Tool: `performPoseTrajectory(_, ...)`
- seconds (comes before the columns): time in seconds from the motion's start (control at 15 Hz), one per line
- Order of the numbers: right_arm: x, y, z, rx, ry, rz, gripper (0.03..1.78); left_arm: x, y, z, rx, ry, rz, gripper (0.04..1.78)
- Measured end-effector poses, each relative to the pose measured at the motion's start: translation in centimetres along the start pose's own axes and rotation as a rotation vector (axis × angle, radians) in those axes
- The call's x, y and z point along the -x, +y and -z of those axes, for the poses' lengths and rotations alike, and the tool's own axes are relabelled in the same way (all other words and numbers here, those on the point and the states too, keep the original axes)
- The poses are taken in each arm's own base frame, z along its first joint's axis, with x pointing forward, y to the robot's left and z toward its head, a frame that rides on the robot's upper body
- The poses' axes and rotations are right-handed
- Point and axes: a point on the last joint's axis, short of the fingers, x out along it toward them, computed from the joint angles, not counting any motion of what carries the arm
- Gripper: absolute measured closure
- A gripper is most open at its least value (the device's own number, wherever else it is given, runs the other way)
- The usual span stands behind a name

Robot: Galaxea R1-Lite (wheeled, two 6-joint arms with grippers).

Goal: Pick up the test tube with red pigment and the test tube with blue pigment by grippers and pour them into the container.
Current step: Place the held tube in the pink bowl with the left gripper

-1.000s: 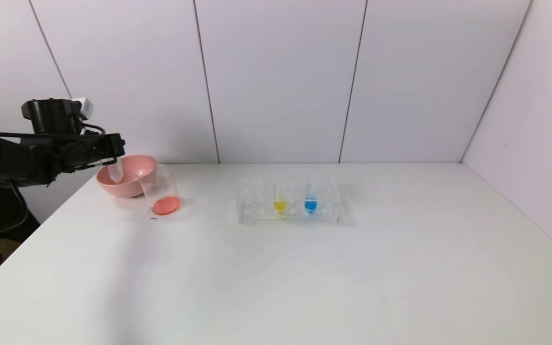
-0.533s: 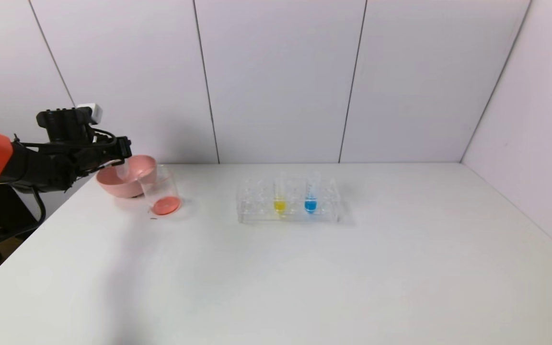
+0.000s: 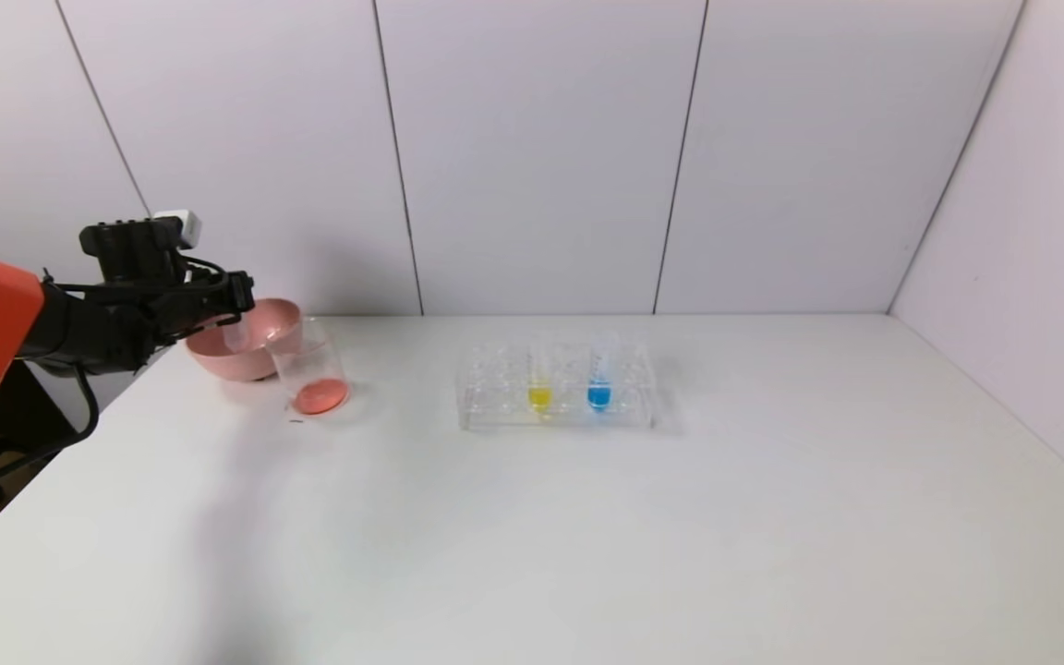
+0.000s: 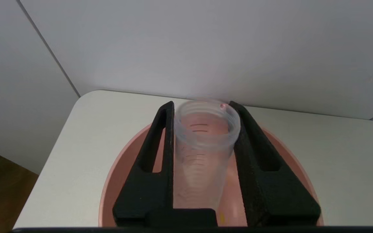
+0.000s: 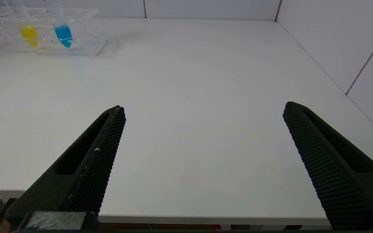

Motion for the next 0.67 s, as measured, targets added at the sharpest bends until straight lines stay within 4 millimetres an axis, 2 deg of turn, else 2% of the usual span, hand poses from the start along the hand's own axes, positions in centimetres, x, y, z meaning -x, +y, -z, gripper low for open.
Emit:
performPoseTrajectory(0.13,0.0,0.0,0.0,0.0,0.0,0.0,0.04,-0.1,0.0,0.0,-0.001,-0.002,0.0,0.98)
performPoseTrajectory(0.4,0.0,0.0,0.0,0.0,0.0,0.0,0.04,0.1,0.2,-0.2,-0.002,-0.005,-0.003,0.34)
performPoseTrajectory(0.53,0.0,0.0,0.0,0.0,0.0,0.0,0.04,0.6,0.1,-0.6,-0.003,-0.01,-0.002,0.16)
performPoseTrajectory(0.67,0.0,0.0,0.0,0.0,0.0,0.0,0.04,1.8,-0.1,-1.6,-0.004,-0.022,0.006,0.06)
